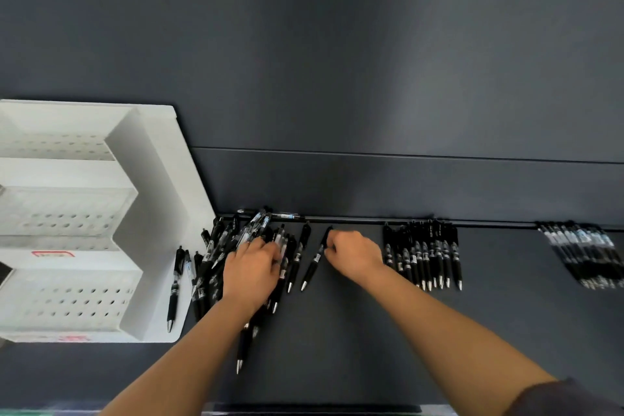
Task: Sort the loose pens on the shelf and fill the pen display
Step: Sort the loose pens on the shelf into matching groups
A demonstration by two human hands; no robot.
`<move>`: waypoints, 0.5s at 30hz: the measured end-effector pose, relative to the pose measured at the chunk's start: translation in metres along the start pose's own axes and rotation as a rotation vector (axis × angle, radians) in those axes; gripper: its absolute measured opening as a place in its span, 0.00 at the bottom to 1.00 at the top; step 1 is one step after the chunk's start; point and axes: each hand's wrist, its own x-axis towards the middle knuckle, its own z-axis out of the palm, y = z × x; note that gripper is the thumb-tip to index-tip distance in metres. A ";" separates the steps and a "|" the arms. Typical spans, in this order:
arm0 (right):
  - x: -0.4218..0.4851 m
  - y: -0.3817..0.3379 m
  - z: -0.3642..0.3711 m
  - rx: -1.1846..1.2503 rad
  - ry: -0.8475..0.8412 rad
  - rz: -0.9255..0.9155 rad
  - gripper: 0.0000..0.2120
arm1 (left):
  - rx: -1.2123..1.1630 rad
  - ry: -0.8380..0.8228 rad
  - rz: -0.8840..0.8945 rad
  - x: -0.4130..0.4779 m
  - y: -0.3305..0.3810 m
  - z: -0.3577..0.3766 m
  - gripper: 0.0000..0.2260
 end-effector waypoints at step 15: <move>-0.001 -0.030 0.007 0.250 -0.193 0.300 0.07 | 0.294 -0.109 0.107 0.008 0.021 0.000 0.19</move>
